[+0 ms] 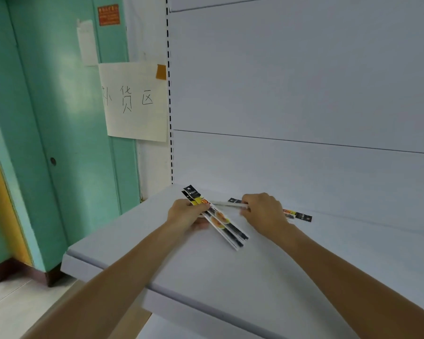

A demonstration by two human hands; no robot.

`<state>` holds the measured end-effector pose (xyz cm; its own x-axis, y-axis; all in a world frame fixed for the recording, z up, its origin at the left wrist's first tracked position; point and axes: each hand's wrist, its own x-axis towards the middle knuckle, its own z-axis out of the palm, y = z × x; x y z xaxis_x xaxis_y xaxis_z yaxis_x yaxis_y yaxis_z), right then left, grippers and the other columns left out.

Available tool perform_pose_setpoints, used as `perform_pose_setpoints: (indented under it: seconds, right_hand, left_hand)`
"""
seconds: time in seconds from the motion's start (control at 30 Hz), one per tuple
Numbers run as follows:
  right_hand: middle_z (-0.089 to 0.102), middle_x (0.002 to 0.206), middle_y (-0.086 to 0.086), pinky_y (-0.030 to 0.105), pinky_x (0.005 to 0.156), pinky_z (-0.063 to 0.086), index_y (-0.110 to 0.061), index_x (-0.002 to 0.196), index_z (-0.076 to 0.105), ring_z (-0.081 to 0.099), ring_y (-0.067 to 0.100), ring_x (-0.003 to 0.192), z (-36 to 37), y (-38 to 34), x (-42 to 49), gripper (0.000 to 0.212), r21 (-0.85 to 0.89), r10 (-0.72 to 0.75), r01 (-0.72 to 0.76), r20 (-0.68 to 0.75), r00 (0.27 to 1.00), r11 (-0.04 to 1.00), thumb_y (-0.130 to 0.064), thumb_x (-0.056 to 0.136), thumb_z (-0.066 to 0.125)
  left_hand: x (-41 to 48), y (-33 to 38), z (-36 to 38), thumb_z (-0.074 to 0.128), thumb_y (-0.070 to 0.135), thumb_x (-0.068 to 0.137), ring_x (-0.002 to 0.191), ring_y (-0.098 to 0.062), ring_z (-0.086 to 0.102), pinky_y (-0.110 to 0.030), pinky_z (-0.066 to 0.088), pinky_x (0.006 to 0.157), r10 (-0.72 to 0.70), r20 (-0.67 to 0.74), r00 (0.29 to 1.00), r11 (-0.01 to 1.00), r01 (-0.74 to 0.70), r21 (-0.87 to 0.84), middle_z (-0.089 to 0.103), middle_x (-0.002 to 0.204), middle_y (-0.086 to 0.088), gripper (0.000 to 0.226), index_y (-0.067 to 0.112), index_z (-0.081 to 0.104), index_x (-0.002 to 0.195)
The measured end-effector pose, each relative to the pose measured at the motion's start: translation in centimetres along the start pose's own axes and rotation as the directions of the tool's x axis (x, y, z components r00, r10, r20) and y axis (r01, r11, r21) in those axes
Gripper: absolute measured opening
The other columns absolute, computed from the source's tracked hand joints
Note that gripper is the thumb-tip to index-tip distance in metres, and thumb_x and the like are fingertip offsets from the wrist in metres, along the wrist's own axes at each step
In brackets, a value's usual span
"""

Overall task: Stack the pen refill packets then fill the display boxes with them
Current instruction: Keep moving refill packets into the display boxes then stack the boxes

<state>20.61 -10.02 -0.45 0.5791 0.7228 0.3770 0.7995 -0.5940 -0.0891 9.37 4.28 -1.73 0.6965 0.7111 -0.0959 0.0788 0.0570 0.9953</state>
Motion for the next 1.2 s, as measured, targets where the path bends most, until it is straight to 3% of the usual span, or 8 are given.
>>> perform_pose_setpoints:
  seconds: [0.4, 0.6, 0.67, 0.73, 0.8, 0.87, 1.1, 1.2]
  right_hand:
    - [0.059, 0.089, 0.007, 0.038, 0.069, 0.041, -0.012, 0.104, 0.049, 0.055, 0.026, 0.080, -0.6, -2.6, -2.1, 0.032, 0.249, -0.258, 0.227, 0.097, 0.961, 0.942, -0.039, 0.099, 0.032]
    - [0.049, 0.092, 0.002, 0.034, 0.070, 0.038, -0.011, 0.105, 0.046, 0.048, 0.022, 0.081, -1.3, -2.0, -3.4, 0.016, 0.227, -0.286, 0.247, 0.161, 0.944, 0.942, -0.022, 0.094, 0.043]
    - [0.052, 0.100, 0.008, 0.038, 0.077, 0.041, -0.009, 0.110, 0.045, 0.051, 0.028, 0.089, -1.7, -0.9, -4.0, 0.021, 0.105, -0.278, 0.262, 0.180, 0.944, 0.959, -0.016, 0.093, 0.036]
    - [0.052, 0.107, 0.008, 0.040, 0.082, 0.042, -0.011, 0.118, 0.044, 0.053, 0.029, 0.097, -2.1, 0.3, -4.7, 0.027, -0.009, -0.251, 0.258, 0.191, 0.949, 0.966, -0.016, 0.094, 0.033]
    - [0.052, 0.111, 0.006, 0.040, 0.081, 0.045, -0.017, 0.131, 0.039, 0.055, 0.028, 0.101, -2.6, 0.8, -5.6, 0.036, -0.121, -0.276, 0.301, 0.184, 0.943, 0.946, -0.018, 0.095, 0.033]
    - [0.054, 0.115, 0.004, 0.037, 0.079, 0.046, -0.024, 0.141, 0.032, 0.054, 0.026, 0.103, -3.4, 0.9, -6.3, 0.046, -0.182, -0.327, 0.356, 0.171, 0.930, 0.917, -0.018, 0.096, 0.035]
    - [0.054, 0.131, -0.010, 0.024, 0.091, 0.040, -0.031, 0.135, 0.045, 0.051, 0.010, 0.115, -5.6, 3.0, -8.1, 0.052, 0.087, -0.104, 0.094, 0.115, 0.988, 0.992, -0.052, 0.088, 0.052]
    - [0.064, 0.103, -0.012, 0.021, 0.081, 0.043, -0.030, 0.112, 0.061, 0.057, 0.005, 0.093, -5.2, 4.1, -9.2, 0.033, 0.468, 0.126, -0.110, -0.003, 0.992, 0.877, -0.050, 0.089, 0.050]
  left_hand:
    - [-1.5, 0.6, 0.0, 0.060, 0.000, 0.085, 0.072, -0.019, 0.067, -0.020, 0.057, 0.059, 0.047, 0.113, 0.992, 0.987, -0.029, -0.158, 0.069, 0.089, -0.015, 0.014, -0.005, 0.064, 0.097]
    - [-3.1, 2.2, -0.7, 0.065, 0.026, 0.086, 0.068, -0.022, 0.071, -0.028, 0.059, 0.068, 0.105, 0.254, 0.962, 0.969, -0.156, 0.190, 0.072, 0.092, -0.016, 0.024, 0.003, 0.067, 0.090]
    - [-4.5, 3.4, -1.0, 0.064, 0.045, 0.082, 0.058, -0.018, 0.068, -0.023, 0.053, 0.058, 0.143, 0.288, 0.947, 0.764, -0.290, 0.576, 0.073, 0.075, -0.006, 0.035, 0.010, 0.066, 0.076]
    - [-5.6, 4.2, -0.6, 0.061, 0.055, 0.078, 0.073, -0.018, 0.064, -0.024, 0.046, 0.068, 0.419, 0.295, 0.859, 0.263, -0.426, 0.866, 0.069, 0.077, 0.002, 0.037, 0.018, 0.062, 0.075]
    - [-5.9, 4.2, 0.3, 0.058, 0.057, 0.076, 0.102, -0.016, 0.052, -0.028, 0.039, 0.083, 0.555, 0.480, 0.679, -0.096, -0.521, 0.848, 0.060, 0.106, 0.006, 0.044, 0.025, 0.056, 0.107]
    - [-5.2, 3.6, 1.4, 0.055, 0.056, 0.078, 0.116, -0.019, 0.043, -0.031, 0.033, 0.094, 0.386, 0.646, 0.659, -0.259, -0.594, 0.761, 0.048, 0.123, 0.004, 0.064, 0.025, 0.038, 0.131]
    - [-3.1, 0.8, 2.8, 0.037, 0.023, 0.096, 0.102, -0.024, 0.052, -0.031, 0.034, 0.071, 0.341, 0.642, 0.687, -0.106, -0.651, 0.752, 0.058, 0.109, -0.004, 0.020, 0.016, 0.049, 0.109]
    - [-2.4, 0.2, 2.4, 0.037, 0.030, 0.097, 0.098, -0.020, 0.053, -0.030, 0.040, 0.072, 0.316, 0.626, 0.713, 0.056, -0.673, 0.738, 0.057, 0.107, 0.002, 0.024, 0.021, 0.051, 0.114]
